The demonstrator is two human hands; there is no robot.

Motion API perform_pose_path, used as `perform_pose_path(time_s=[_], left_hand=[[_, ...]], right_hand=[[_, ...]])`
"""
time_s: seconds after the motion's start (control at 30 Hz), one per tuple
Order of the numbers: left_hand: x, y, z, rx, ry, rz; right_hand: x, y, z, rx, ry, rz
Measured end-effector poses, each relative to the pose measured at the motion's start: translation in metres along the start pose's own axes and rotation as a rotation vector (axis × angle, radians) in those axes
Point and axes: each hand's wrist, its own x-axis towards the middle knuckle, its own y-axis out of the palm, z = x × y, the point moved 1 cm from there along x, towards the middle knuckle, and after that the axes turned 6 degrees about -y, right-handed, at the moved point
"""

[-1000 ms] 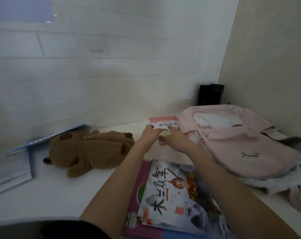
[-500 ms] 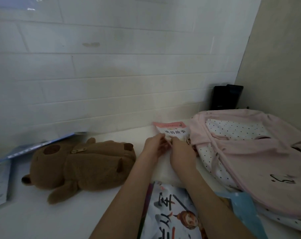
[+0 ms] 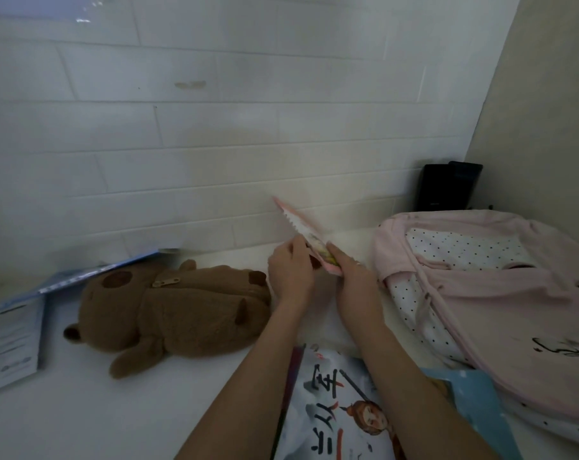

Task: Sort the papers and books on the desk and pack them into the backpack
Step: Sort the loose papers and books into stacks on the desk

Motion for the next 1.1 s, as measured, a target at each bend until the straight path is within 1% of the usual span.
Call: perform_pose_path(time_s=[0.03,0.07,0.13,0.17,0.2,0.27,0.33,0.37,0.4,0.43,0.47,0.53,0.6,0.67,0.73,0.77,0.83,0.9,0.93,0.97,1.0,1.03,1.1], left_hand=[[0.003,-0.006,-0.006,0.139,0.101,-0.059],[0.008,-0.013,-0.013,0.343,0.206,-0.115],[0.025,-0.034,-0.021,0.823,0.353,-0.147],[0.035,-0.049,-0.024,1.044,0.355,-0.133],[0.046,-0.067,-0.026,1.167,0.309,-0.142],[0.070,-0.106,-0.024,1.284,0.129,-0.184],[0.089,-0.149,-0.015,1.319,-0.084,-0.191],[0.095,-0.166,-0.009,1.299,-0.161,-0.178],[0.098,-0.180,-0.003,1.241,-0.207,-0.163],[0.096,-0.190,0.001,1.188,-0.215,-0.146],[0.092,-0.195,0.004,1.158,-0.183,-0.142],[0.084,-0.195,0.004,1.155,-0.067,-0.217],[0.076,-0.187,-0.001,1.123,0.109,-0.334],[0.067,-0.172,-0.011,1.027,0.354,-0.395],[0.059,-0.152,-0.019,0.984,0.612,-0.388],[0.052,-0.140,-0.023,0.989,0.728,-0.345],[0.036,-0.110,-0.017,1.000,0.921,-0.198],[0.019,-0.078,0.003,0.993,1.048,-0.012],[0.011,-0.063,0.015,0.992,1.093,0.092],[0.005,-0.052,0.025,1.015,1.124,0.189],[0.001,-0.043,0.035,1.039,1.162,0.256],[0.000,-0.039,0.042,1.030,1.187,0.282],[0.002,-0.042,0.047,0.923,1.161,0.235]], right_hand=[[-0.001,-0.003,0.000,0.016,-0.006,-0.029],[-0.001,-0.006,0.001,0.019,-0.009,-0.040],[-0.001,-0.008,0.000,0.013,-0.017,-0.049],[-0.002,-0.007,0.000,0.010,-0.032,-0.048],[-0.002,-0.006,0.000,0.008,-0.046,-0.039],[-0.004,-0.004,0.001,0.027,-0.073,-0.016],[-0.005,-0.004,0.004,0.052,-0.081,0.010],[-0.005,-0.004,0.004,0.054,-0.080,0.024],[-0.006,-0.005,0.006,0.054,-0.076,0.035],[-0.006,-0.005,0.006,0.053,-0.078,0.038],[-0.006,-0.005,0.007,0.054,-0.078,0.040],[-0.007,-0.006,0.007,0.059,-0.080,0.035],[-0.009,-0.008,0.008,0.067,-0.091,0.006],[-0.009,-0.011,0.009,0.083,-0.086,-0.049],[-0.008,-0.014,0.012,0.109,-0.089,-0.127],[-0.008,-0.016,0.013,0.131,-0.103,-0.175],[-0.008,-0.018,0.015,0.197,-0.106,-0.257],[-0.009,-0.019,0.016,0.217,-0.107,-0.302],[-0.009,-0.019,0.015,0.202,-0.123,-0.294],[-0.009,-0.021,0.016,0.203,-0.142,-0.259],[-0.008,-0.020,0.015,0.192,-0.140,-0.185],[-0.008,-0.018,0.014,0.182,-0.148,-0.098],[-0.009,-0.014,0.013,0.117,-0.167,0.067]])
